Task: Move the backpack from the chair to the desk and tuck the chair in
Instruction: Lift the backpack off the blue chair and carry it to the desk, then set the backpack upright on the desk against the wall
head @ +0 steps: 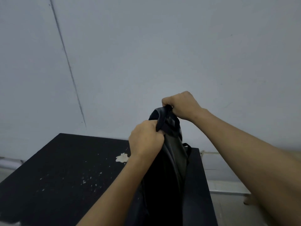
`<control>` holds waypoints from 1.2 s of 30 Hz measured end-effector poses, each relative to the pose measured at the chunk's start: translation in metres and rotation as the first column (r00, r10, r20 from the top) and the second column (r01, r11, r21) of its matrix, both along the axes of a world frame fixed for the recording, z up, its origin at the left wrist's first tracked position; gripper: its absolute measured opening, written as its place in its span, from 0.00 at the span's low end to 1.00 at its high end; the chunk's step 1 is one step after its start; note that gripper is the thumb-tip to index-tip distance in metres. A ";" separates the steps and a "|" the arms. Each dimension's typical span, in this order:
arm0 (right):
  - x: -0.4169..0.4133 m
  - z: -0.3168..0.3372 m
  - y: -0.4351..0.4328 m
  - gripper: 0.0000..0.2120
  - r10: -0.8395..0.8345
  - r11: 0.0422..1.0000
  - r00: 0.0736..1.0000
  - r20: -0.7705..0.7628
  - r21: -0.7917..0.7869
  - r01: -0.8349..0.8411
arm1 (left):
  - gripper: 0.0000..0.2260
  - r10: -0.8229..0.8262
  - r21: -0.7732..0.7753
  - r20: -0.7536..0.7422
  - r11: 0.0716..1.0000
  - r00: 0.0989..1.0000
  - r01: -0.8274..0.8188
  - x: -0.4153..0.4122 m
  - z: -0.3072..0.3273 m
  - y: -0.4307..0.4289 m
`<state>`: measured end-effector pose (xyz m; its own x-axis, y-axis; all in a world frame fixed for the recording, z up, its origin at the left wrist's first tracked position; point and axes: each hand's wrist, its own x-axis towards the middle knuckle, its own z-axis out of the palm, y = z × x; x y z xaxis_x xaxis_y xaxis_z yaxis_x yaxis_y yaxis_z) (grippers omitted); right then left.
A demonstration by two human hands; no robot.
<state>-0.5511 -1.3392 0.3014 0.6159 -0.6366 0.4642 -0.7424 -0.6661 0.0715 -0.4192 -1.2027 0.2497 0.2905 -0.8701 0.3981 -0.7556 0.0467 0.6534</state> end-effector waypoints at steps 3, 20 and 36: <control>0.014 -0.011 -0.053 0.14 -0.029 1.000 0.999 -0.019 -0.010 0.029 | 0.11 -0.024 -0.004 -0.025 1.000 0.999 0.024 0.004 -0.013 -0.054; 0.040 -0.085 -0.187 0.27 -0.283 0.595 0.817 0.503 0.760 -0.262 | 0.06 -0.044 0.153 -0.523 0.978 0.851 0.144 0.031 -0.083 -0.241; 0.061 -0.150 -0.141 0.30 -0.426 0.608 0.843 0.329 0.794 -0.002 | 0.29 -0.232 0.485 0.535 0.872 0.812 -0.070 0.100 -0.035 -0.363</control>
